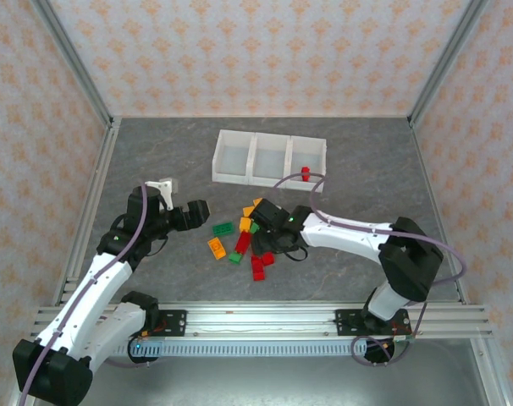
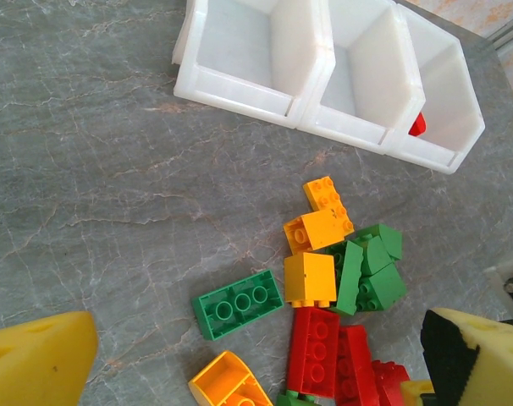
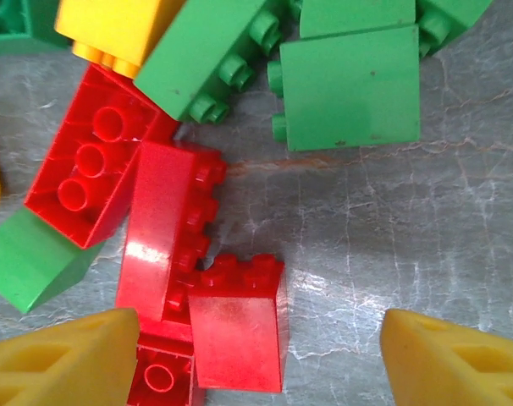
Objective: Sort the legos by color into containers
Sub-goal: Pick up the lego from the bottom-center of the table.
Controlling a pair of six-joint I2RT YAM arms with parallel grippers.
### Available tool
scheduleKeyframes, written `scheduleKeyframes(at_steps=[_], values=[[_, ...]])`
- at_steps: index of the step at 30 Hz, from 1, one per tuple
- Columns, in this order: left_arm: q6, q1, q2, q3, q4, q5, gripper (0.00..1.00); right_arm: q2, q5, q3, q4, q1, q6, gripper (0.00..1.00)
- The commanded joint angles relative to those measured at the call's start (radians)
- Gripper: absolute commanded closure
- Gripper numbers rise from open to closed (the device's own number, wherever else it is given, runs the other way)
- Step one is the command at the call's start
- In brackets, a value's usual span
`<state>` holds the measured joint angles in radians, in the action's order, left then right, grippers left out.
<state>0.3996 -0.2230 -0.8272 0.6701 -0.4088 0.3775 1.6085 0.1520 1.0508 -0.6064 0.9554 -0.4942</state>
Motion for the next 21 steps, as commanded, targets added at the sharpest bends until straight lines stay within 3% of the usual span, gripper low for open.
scheduleKeyframes(at_steps=[1,10,21], values=[[0.003,-0.009,0.007,-0.002,-0.009,-0.023,0.01,0.022,0.002,-0.013,-0.018,0.011,0.014,0.30],[0.002,-0.011,0.002,-0.001,-0.011,-0.029,0.01,0.063,0.023,-0.048,0.013,0.011,0.021,0.40],[0.004,-0.011,0.019,-0.001,-0.016,-0.042,0.01,0.014,-0.092,-0.128,0.002,-0.018,-0.075,0.48]])
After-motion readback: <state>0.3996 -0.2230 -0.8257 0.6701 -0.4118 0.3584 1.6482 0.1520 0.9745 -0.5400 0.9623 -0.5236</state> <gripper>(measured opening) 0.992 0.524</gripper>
